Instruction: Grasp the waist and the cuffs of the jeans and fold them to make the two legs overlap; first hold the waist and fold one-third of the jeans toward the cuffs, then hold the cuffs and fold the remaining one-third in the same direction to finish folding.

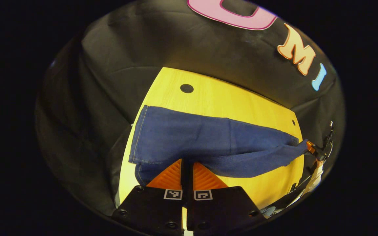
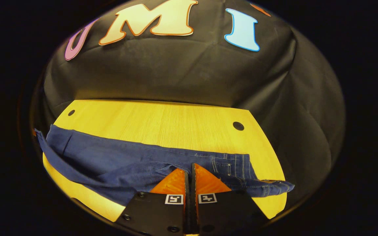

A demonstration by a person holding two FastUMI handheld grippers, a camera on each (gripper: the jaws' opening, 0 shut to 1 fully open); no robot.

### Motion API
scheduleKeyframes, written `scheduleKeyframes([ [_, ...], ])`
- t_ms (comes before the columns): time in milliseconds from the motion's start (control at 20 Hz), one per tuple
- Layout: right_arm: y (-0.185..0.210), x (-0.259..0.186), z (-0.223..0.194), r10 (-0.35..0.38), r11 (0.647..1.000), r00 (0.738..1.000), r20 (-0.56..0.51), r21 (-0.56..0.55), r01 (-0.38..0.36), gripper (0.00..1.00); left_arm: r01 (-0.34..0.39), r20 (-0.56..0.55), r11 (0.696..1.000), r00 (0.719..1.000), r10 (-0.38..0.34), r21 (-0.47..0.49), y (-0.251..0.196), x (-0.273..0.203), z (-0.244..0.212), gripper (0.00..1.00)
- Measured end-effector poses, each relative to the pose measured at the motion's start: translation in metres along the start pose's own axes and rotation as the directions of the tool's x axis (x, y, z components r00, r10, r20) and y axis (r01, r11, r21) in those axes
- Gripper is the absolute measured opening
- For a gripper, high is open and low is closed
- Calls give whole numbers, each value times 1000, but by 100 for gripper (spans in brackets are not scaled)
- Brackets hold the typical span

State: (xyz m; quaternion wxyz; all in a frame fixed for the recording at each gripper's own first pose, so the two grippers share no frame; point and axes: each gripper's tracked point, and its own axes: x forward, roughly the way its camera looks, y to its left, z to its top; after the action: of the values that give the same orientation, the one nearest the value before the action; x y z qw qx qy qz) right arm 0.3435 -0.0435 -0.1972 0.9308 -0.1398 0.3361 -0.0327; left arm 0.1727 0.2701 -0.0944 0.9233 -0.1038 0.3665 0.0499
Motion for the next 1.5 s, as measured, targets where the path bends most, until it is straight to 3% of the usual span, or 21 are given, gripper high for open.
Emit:
scheduleKeyframes([
  [400, 16, 87, -9, -10, 990, 1000, -28, 141, 14, 2, -73, 41, 997, 997, 72, 19, 12, 87, 41, 0],
  [600, 21, 105, -16, -10, 990, 999, -41, 144, 16, 2, -109, 21, 992, 994, 108, 56, 18, 116, 42, 2],
  [700, 20, 109, -18, 0, 990, 999, -40, 139, 6, 4, -159, 21, 984, 987, 158, 81, 23, 111, 46, 12],
  [750, 15, 107, -18, -5, 991, 999, -41, 135, 10, 6, -176, 32, 981, 984, 173, 86, 25, 110, 52, 34],
  [850, 11, 107, -16, 22, 989, 999, -43, 148, -16, 31, -217, 57, 971, 976, 212, 97, 33, 99, 58, 78],
  [900, 11, 104, -15, 39, 986, 998, -45, 162, -31, 35, -230, 73, 968, 972, 223, 103, 36, 102, 61, 100],
  [950, 8, 100, -12, 46, 986, 998, -38, 163, -39, 38, -237, 93, 965, 969, 227, 109, 35, 97, 68, 94],
  [1000, 0, 97, -8, 39, 988, 999, -22, 150, -35, 43, -246, 116, 962, 965, 233, 115, 35, 92, 73, 94],
  [1150, -36, 76, 0, 5, 993, 1000, 22, 119, -8, 100, -274, 156, 953, 955, 253, 128, 31, 78, 80, 95],
  [1500, -154, 41, -36, -75, 965, 997, -34, 250, 81, 100, -155, 212, 988, 966, 150, 10, 2, 47, 65, 95],
])
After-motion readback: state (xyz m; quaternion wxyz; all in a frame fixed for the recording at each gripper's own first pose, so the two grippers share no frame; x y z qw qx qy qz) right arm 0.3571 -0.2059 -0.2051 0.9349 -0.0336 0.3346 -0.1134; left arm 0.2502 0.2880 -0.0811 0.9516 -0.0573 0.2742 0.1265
